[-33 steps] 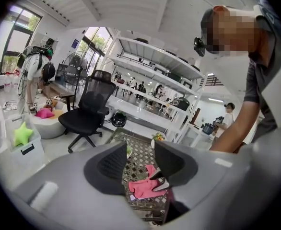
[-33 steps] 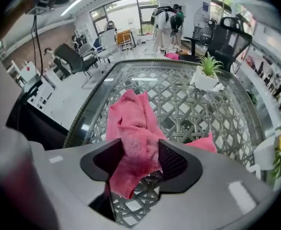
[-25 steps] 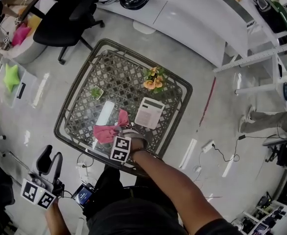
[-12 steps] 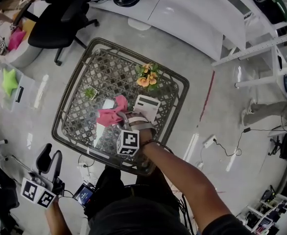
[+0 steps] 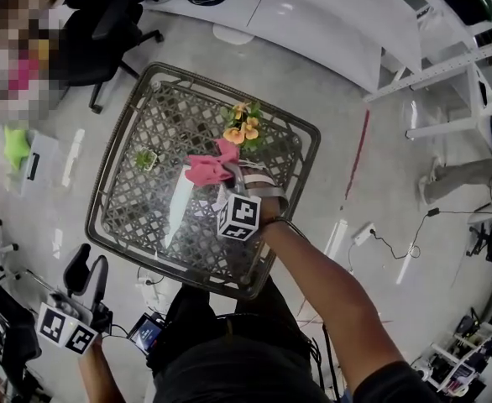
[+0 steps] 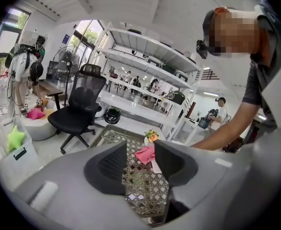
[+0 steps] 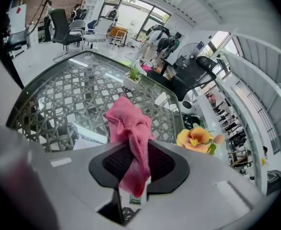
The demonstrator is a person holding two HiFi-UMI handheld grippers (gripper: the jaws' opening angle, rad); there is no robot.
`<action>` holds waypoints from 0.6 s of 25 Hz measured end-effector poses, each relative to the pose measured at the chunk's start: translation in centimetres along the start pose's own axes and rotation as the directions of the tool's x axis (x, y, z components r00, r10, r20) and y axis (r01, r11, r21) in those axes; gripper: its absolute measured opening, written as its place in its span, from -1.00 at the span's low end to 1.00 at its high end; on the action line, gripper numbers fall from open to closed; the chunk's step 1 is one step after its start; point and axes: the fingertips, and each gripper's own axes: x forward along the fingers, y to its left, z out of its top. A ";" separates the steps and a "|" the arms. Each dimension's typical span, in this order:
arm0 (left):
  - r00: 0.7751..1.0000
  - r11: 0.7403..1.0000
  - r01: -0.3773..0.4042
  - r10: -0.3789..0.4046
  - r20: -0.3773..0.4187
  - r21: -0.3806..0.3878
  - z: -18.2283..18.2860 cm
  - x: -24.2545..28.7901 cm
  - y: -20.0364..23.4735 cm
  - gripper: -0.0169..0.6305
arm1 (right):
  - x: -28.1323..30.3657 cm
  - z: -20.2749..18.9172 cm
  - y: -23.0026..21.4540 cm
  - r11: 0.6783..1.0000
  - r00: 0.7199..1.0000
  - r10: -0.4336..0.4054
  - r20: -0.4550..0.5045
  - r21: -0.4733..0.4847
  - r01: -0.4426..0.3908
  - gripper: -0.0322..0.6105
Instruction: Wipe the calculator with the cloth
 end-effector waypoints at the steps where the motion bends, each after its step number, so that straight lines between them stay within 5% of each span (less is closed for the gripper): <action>1: 1.000 1.000 0.003 -0.003 -0.002 0.001 0.0 0.3 -0.2 -0.36 | 0.0 -0.8 -0.2 1.000 1.000 -0.001 -0.008 0.000 0.001 -0.64; 15: 0.998 0.998 0.049 -0.048 -0.027 0.030 0.5 3.5 -2.7 -0.36 | -3.1 -11.5 -1.1 0.990 0.991 -0.043 -0.125 0.131 0.060 -0.64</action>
